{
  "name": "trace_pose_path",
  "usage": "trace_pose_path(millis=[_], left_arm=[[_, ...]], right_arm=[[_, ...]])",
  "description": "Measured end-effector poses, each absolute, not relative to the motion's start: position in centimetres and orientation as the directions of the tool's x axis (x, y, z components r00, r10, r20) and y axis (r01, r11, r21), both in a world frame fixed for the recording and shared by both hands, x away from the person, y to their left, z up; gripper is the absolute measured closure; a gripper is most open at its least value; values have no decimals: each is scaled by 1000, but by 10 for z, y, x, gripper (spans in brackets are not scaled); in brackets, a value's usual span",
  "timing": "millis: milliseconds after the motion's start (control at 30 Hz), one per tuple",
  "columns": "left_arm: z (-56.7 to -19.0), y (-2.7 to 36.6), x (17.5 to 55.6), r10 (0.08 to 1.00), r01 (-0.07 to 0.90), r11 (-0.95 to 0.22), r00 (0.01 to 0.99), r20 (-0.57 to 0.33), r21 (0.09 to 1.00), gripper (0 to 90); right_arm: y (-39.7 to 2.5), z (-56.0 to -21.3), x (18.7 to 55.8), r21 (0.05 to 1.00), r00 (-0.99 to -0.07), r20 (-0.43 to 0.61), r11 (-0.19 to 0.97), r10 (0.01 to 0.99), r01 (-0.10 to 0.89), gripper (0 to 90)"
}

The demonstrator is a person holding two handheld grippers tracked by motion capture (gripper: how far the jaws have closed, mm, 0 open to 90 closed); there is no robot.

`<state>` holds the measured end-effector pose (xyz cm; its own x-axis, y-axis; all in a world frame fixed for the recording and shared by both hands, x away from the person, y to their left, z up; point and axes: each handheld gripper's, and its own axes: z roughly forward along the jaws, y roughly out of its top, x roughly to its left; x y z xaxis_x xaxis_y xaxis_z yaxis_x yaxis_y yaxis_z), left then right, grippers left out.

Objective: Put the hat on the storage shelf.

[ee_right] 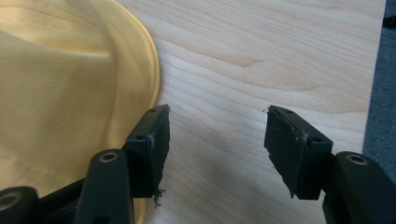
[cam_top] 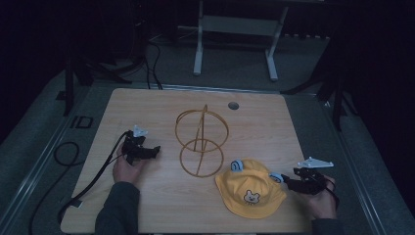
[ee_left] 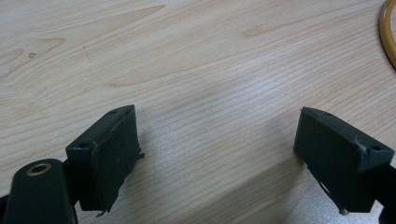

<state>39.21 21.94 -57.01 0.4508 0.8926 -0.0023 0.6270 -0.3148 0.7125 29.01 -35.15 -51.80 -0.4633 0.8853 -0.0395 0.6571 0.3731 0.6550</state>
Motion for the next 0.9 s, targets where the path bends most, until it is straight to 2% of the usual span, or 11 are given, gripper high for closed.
trace_pose_path(millis=[233, 900], left_arm=[[-570, 219, 392, 893, 627, -312, 449, -4, 714, 139], [-570, 219, 392, 893, 628, -313, 450, -4, 712, 139]], right_arm=[[-351, -502, 286, 634, -526, -63, 441, 848, 636, 399], [-345, -458, 271, 613, -633, -118, 557, 765, 560, 415]])
